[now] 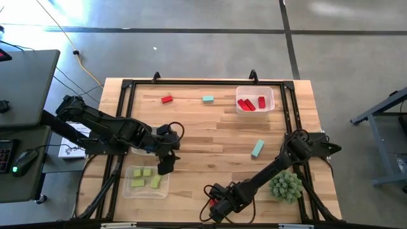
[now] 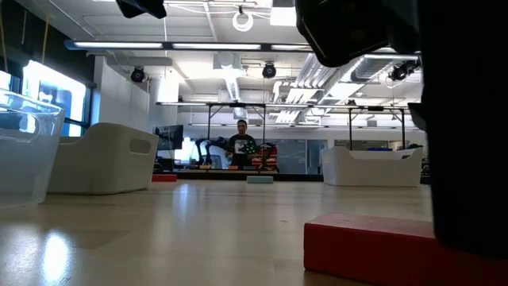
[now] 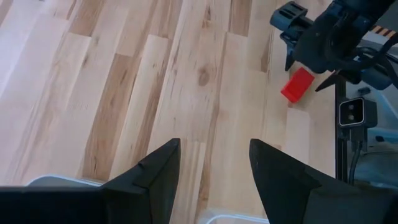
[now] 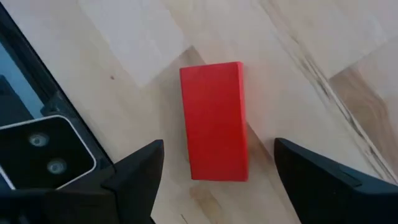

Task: Sort & place blocks by color
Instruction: Put the red block into the white bin

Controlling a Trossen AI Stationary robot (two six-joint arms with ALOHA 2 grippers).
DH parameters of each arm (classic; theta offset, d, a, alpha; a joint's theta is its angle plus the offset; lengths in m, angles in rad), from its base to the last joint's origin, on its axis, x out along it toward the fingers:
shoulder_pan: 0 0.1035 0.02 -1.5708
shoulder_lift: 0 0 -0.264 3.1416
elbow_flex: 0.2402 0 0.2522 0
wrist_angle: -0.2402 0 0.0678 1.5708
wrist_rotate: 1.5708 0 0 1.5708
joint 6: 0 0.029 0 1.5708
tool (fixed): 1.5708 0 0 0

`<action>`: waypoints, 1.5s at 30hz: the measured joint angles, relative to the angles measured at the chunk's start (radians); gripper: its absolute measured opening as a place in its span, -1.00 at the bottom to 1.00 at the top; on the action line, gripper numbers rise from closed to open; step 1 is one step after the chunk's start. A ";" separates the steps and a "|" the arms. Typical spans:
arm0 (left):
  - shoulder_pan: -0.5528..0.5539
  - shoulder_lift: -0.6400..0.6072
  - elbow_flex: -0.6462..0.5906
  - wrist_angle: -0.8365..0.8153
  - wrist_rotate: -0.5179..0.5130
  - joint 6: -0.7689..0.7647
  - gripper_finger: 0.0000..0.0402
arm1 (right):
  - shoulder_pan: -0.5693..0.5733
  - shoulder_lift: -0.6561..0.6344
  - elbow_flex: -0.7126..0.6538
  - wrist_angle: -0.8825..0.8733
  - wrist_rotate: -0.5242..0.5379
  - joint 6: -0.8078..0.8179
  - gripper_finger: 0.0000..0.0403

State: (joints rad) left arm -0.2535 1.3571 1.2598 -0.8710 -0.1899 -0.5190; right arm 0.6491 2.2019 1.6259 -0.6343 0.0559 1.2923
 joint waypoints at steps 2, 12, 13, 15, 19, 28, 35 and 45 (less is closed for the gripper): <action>0.000 0.000 0.000 0.000 0.000 0.000 -0.09 | 0.003 0.007 0.003 -0.008 0.007 0.014 0.47; 0.000 0.000 0.000 0.000 0.000 -0.002 -0.09 | -0.004 0.014 0.003 -0.082 0.038 0.009 0.30; 0.000 0.000 0.000 0.001 0.000 -0.002 -0.09 | -0.007 0.014 0.002 -0.085 0.036 0.005 0.26; 0.000 0.000 0.000 0.000 0.000 -0.003 -0.09 | -0.014 0.014 0.002 -0.091 0.025 -0.010 0.18; 0.000 0.000 0.000 0.001 0.000 -0.003 -0.09 | -0.031 0.015 0.001 -0.105 -0.009 -0.032 0.00; 0.000 0.000 0.000 0.001 0.000 -0.002 -0.09 | -0.047 0.014 -0.003 -0.172 0.008 -0.143 -0.29; 0.000 0.000 0.000 0.001 0.000 -0.001 -0.09 | -0.048 0.014 -0.004 -0.172 0.018 -0.147 -0.33; 0.000 0.000 0.000 0.001 0.000 -0.001 -0.09 | -0.048 0.014 -0.004 -0.170 0.019 -0.146 -0.50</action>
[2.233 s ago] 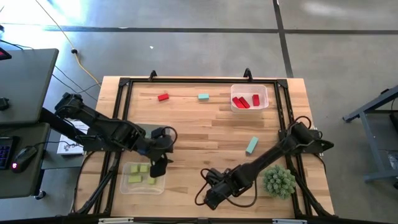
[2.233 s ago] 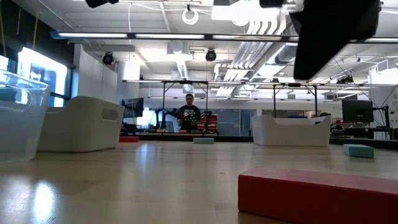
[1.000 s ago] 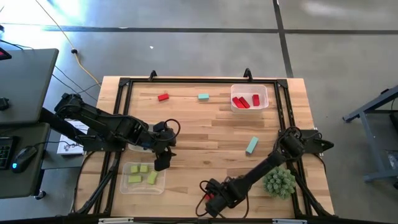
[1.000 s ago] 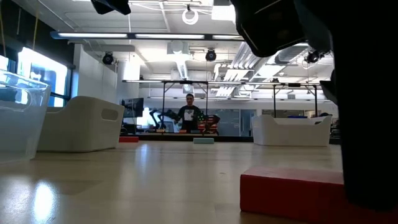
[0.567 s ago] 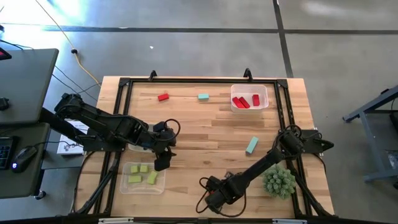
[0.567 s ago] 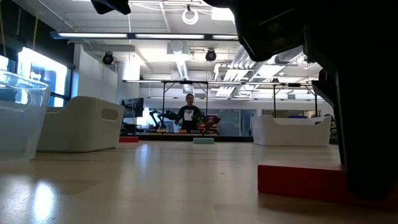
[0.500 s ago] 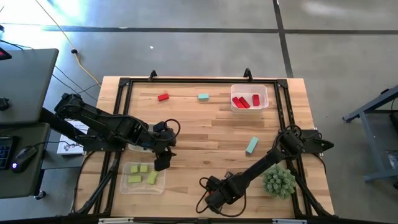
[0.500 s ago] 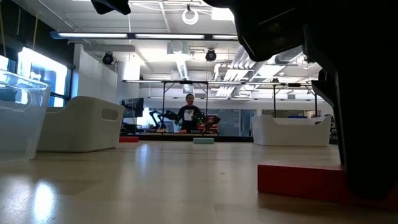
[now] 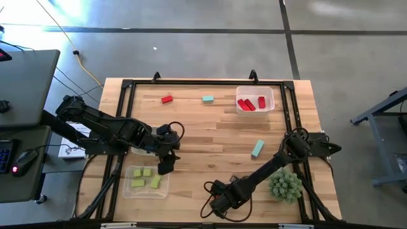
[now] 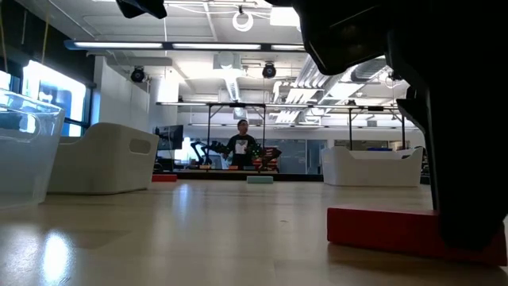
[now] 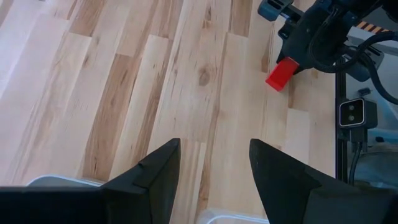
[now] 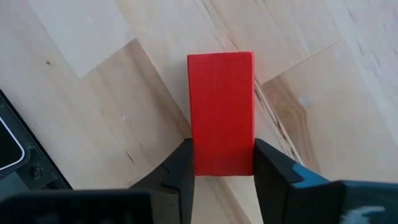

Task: Sort & place blocks by color
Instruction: Put the red block into the white bin

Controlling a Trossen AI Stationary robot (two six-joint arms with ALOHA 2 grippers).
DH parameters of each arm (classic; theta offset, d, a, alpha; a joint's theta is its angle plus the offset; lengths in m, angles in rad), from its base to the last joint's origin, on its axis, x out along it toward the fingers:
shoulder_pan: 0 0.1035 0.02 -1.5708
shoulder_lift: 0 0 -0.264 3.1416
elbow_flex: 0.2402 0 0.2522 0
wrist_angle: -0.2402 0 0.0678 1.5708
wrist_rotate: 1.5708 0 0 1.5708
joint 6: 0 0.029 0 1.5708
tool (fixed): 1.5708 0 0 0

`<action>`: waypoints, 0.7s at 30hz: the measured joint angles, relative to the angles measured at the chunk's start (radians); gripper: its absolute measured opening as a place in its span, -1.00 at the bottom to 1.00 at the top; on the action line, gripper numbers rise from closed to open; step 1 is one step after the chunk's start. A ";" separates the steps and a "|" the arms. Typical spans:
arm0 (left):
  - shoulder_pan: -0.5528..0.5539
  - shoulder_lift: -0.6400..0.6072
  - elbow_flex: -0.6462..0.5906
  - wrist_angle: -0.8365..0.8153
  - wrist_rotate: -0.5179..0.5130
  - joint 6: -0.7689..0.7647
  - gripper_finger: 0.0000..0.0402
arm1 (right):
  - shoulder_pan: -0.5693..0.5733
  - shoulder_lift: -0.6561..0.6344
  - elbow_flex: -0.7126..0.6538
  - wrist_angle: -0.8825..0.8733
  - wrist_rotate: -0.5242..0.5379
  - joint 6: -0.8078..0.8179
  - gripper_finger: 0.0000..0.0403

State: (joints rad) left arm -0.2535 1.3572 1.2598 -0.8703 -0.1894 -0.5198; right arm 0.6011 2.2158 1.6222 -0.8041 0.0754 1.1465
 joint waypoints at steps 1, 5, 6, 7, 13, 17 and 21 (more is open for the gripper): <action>0.000 0.000 0.000 0.000 0.000 0.000 -0.09 | 0.000 0.000 0.000 0.000 0.000 0.000 -0.50; 0.000 0.000 0.000 0.000 0.000 0.000 -0.09 | 0.000 0.000 0.000 0.002 -0.003 0.006 -0.50; 0.000 0.000 0.000 0.000 0.000 0.000 -0.09 | 0.000 0.000 0.000 0.003 -0.005 0.006 -0.50; 0.000 0.000 0.000 0.000 0.000 0.000 -0.09 | 0.000 0.000 0.001 0.002 -0.006 0.006 -0.50; 0.000 0.000 0.000 0.000 0.000 0.000 -0.09 | -0.001 0.007 0.068 -0.072 0.054 -0.021 -0.50; 0.000 0.000 0.000 0.000 0.000 0.000 -0.09 | -0.012 0.013 0.110 -0.144 0.108 -0.030 -0.50; 0.000 0.000 0.000 0.000 0.000 0.000 -0.09 | -0.021 0.010 0.137 -0.177 0.105 -0.053 -0.50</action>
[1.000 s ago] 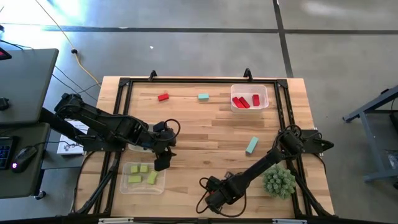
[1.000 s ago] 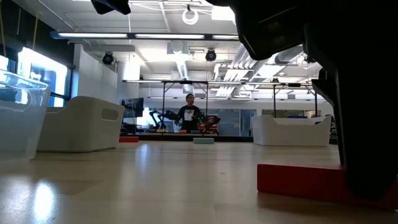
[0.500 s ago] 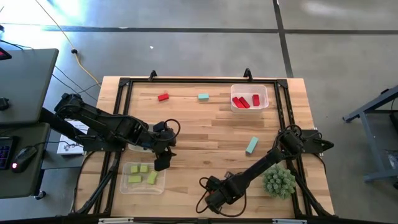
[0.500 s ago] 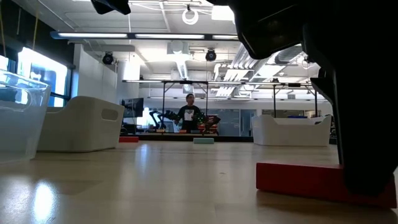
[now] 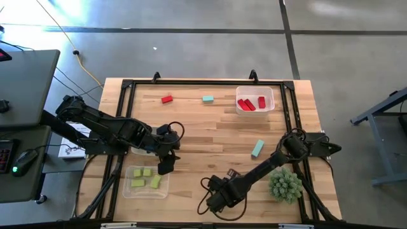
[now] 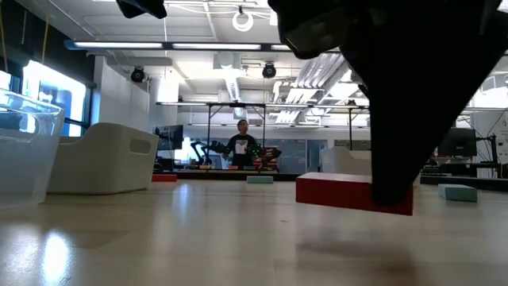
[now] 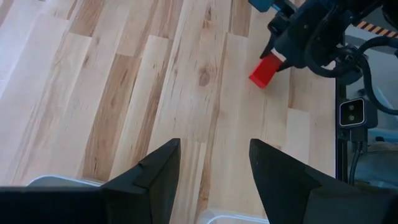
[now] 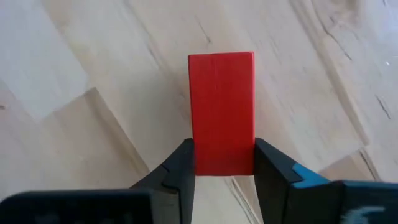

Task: Sort & place blocks by color
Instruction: Put the red block into the white bin

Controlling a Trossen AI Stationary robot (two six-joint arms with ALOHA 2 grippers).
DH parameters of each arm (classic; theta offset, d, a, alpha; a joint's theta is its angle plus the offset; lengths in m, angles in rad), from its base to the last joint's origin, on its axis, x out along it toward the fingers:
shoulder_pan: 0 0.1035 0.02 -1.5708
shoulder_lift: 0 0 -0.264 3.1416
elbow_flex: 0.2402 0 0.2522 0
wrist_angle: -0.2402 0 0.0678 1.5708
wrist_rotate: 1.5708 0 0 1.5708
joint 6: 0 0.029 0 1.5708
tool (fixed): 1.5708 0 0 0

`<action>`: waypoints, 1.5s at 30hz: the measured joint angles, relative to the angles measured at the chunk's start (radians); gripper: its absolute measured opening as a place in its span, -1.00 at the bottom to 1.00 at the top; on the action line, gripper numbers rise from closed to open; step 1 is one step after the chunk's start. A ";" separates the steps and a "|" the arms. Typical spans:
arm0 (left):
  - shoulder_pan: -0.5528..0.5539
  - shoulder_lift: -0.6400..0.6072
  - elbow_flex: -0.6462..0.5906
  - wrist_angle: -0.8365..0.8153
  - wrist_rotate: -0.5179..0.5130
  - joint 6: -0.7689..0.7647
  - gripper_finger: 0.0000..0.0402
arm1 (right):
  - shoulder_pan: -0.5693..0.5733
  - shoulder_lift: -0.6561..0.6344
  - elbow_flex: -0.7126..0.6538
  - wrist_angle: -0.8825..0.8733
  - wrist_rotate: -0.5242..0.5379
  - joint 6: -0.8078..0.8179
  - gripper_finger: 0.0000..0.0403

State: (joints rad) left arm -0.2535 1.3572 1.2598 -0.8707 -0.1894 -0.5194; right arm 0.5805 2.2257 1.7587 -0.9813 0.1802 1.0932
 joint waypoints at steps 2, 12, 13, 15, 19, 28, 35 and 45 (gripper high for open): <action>0.000 0.000 0.000 0.000 0.000 0.000 -0.09 | -0.004 0.000 0.007 -0.016 0.006 -0.003 -0.50; 0.000 0.000 0.000 0.000 0.000 0.007 -0.09 | -0.049 -0.007 0.019 -0.133 0.020 -0.071 -0.50; 0.004 0.000 0.000 0.000 0.000 0.019 -0.09 | -0.054 -0.009 0.019 -0.145 0.024 -0.079 -0.50; 0.012 0.000 0.000 0.000 -0.001 0.040 -0.09 | -0.066 -0.018 0.019 -0.172 0.037 -0.104 -0.50; 0.048 0.000 0.000 0.000 -0.006 0.048 -0.09 | -0.104 -0.049 0.021 -0.222 0.090 -0.164 -0.50; 0.163 0.000 0.000 0.000 -0.015 0.124 -0.10 | -0.252 -0.130 0.021 -0.339 0.200 -0.342 -0.50; 0.262 0.000 0.000 0.000 -0.027 0.187 -0.10 | -0.392 -0.215 0.021 -0.405 0.292 -0.500 -0.50; 0.408 0.000 0.000 0.045 -0.035 0.313 -0.10 | -0.616 -0.375 -0.064 -0.459 0.328 -0.576 -0.50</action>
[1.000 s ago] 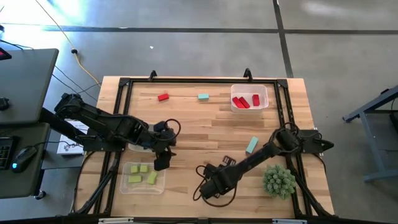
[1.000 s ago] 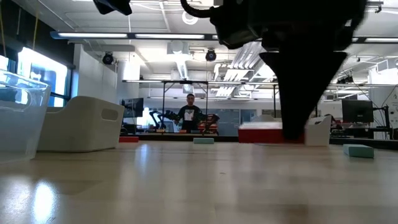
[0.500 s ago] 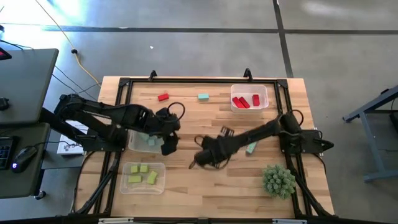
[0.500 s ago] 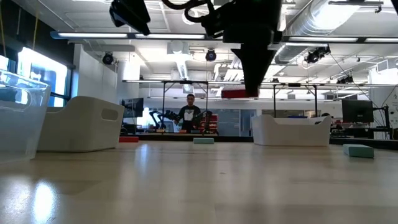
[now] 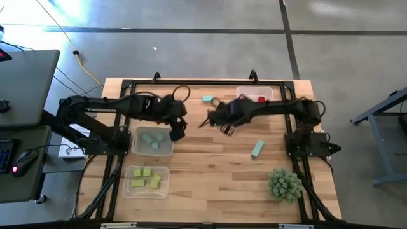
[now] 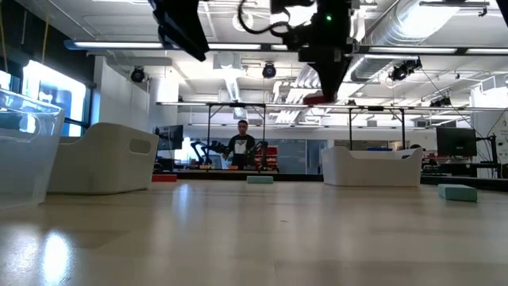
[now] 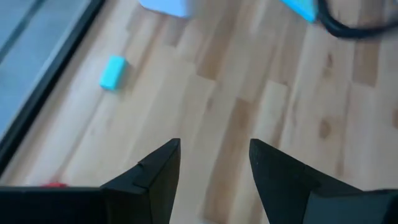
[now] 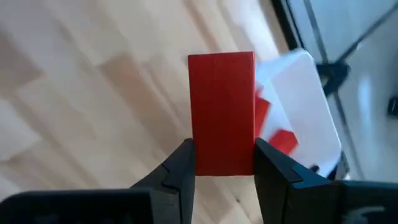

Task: Sort & place blocks by color
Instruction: Put the red block into the white bin

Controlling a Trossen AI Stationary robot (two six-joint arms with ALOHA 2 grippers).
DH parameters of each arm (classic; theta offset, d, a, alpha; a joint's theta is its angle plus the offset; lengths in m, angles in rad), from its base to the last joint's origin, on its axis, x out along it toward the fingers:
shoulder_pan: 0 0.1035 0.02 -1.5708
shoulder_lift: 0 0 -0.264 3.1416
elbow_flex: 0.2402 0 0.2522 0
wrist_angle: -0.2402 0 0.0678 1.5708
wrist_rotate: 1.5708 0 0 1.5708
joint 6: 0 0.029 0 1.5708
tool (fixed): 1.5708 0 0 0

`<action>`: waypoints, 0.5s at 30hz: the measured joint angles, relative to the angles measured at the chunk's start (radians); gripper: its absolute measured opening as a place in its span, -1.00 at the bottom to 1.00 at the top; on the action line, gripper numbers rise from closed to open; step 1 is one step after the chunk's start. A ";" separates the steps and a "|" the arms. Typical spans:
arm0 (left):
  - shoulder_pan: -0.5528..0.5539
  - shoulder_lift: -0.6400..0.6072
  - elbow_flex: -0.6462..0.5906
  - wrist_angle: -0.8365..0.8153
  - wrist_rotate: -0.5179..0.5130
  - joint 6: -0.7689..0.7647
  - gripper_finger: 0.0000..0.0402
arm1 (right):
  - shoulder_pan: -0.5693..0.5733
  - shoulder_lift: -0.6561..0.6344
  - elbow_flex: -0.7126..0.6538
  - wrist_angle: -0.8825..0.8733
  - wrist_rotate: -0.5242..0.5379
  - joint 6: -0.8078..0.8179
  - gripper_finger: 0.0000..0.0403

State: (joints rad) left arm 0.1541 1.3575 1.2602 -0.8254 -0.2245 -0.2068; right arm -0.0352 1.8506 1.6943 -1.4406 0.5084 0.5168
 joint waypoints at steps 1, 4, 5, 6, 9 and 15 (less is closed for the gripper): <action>0.015 0.000 0.000 0.016 0.000 0.009 -0.10 | -0.024 -0.018 -0.016 -0.002 -0.003 0.000 -0.50; 0.061 0.000 0.000 0.072 0.000 0.041 -0.10 | -0.100 -0.081 -0.074 -0.005 -0.011 -0.002 -0.50; 0.076 0.000 0.000 0.093 0.001 0.050 -0.10 | -0.127 -0.101 -0.094 -0.002 -0.017 -0.004 -0.50; 0.092 0.000 0.000 0.115 0.002 0.059 -0.10 | -0.152 -0.121 -0.117 0.003 -0.024 -0.011 -0.50; 0.135 0.000 0.000 0.183 0.003 0.089 -0.10 | -0.233 -0.183 -0.192 0.039 -0.069 -0.044 -0.50; 0.209 0.000 0.000 0.359 0.004 0.165 -0.10 | -0.376 -0.281 -0.376 0.173 -0.192 -0.109 -0.50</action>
State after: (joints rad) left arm 0.3631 1.3575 1.2602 -0.4661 -0.2207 -0.0422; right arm -0.4116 1.5693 1.3183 -1.2676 0.3164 0.4080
